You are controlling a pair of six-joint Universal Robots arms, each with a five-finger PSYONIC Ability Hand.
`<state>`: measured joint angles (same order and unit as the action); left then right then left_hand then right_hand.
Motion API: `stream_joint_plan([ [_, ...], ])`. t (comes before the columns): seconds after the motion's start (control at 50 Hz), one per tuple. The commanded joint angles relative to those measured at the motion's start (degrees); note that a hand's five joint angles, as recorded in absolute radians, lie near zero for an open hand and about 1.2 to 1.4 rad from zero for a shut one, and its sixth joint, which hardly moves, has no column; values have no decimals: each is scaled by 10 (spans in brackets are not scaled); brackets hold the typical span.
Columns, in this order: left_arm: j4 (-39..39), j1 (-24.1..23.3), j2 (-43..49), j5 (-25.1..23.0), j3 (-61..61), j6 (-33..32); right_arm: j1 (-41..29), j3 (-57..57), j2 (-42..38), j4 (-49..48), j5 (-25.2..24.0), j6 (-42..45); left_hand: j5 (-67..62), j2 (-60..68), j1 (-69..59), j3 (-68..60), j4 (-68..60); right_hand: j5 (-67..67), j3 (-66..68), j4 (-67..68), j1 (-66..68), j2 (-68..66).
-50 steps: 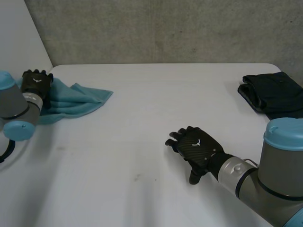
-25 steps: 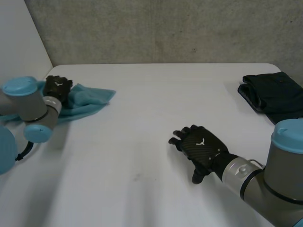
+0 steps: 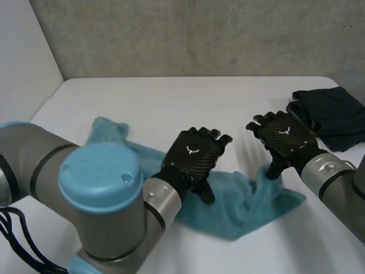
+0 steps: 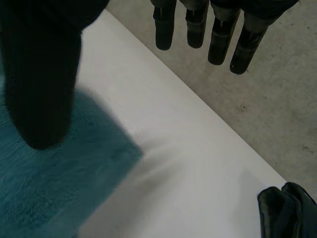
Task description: Fold the laundry.
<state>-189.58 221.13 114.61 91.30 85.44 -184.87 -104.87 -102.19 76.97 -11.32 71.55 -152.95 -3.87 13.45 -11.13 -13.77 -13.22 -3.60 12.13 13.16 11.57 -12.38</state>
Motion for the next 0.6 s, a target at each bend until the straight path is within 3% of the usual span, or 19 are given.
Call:
stream_joint_plan([
  [0.02,18,57,-22,60,-22,-15,3,9,-1,6,2,-2,39,-35,11,38,32,36,-21,-32,-16,24],
  [0.12,18,159,-38,39,-33,-41,2,29,-1,40,2,-33,25,-21,-2,24,18,36,-21,-32,-16,24],
  [0.28,40,214,38,-31,-53,-174,4,66,-2,221,-17,-96,-19,23,-46,-20,-25,36,-21,-32,-16,24],
  [0.38,92,246,55,-31,-41,-241,3,48,-5,242,-31,-78,-27,32,-55,-28,-34,36,-21,-32,-16,24],
  [0.5,100,252,23,-30,-2,-216,5,3,22,226,-24,-14,-76,80,-103,-77,-83,36,-21,-32,-16,24],
  [0.6,84,282,-71,-32,67,-144,6,-30,75,221,-31,37,-120,124,-147,-121,-126,36,-21,-32,-16,24],
])
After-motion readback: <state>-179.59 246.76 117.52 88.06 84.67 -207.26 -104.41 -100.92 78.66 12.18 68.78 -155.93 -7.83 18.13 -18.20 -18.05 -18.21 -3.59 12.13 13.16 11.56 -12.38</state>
